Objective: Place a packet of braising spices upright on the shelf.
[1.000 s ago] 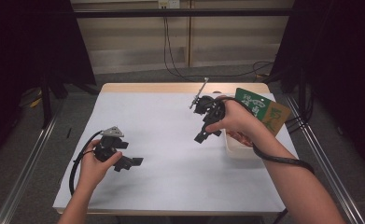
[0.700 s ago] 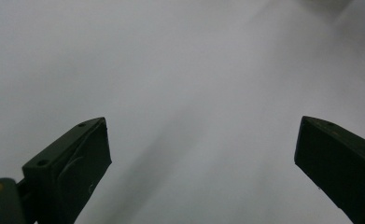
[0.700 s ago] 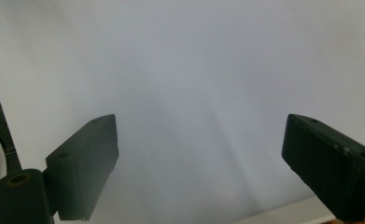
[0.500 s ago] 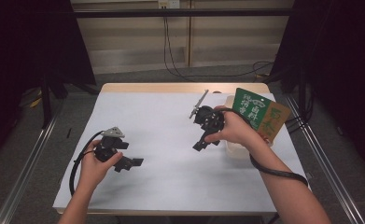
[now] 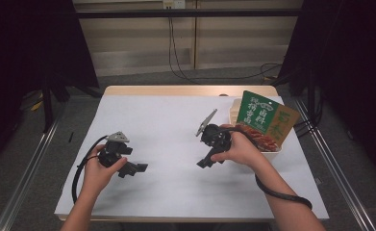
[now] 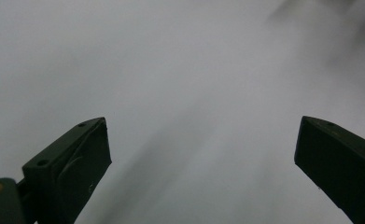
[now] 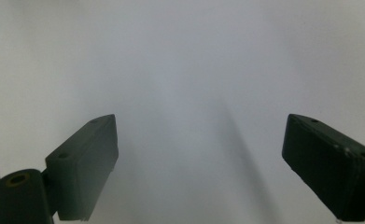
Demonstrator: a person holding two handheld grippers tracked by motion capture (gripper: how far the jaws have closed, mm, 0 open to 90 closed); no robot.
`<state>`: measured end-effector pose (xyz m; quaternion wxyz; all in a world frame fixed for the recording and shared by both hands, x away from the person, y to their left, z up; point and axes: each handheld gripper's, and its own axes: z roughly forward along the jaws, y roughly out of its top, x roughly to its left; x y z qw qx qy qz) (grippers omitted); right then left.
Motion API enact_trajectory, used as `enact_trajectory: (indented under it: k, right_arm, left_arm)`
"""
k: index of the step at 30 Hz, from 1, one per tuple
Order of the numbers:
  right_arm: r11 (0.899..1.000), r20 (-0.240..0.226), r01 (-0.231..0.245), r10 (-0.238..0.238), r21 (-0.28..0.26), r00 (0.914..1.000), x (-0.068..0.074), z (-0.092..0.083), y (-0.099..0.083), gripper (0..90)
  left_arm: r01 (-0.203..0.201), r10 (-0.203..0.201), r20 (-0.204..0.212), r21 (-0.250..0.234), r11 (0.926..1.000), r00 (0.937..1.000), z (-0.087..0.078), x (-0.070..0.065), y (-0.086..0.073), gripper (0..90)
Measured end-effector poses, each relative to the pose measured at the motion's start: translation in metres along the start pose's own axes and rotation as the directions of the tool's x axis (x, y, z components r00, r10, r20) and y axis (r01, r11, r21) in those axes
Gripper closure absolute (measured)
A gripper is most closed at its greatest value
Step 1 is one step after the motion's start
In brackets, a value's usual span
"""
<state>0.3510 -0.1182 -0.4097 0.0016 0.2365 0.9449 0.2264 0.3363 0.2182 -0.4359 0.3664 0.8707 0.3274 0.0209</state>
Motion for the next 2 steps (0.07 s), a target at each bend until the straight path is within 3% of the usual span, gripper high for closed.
enact_trajectory:
  k: [2]
  right_arm:
    - [1.000,0.000,-0.004,0.004,-0.018,1.0000,0.0030,0.0023,-0.0043,10.4]
  left_arm:
    - [0.000,0.000,-0.001,0.001,1.0000,1.0000,0.0011,0.0005,0.0001,3.5]
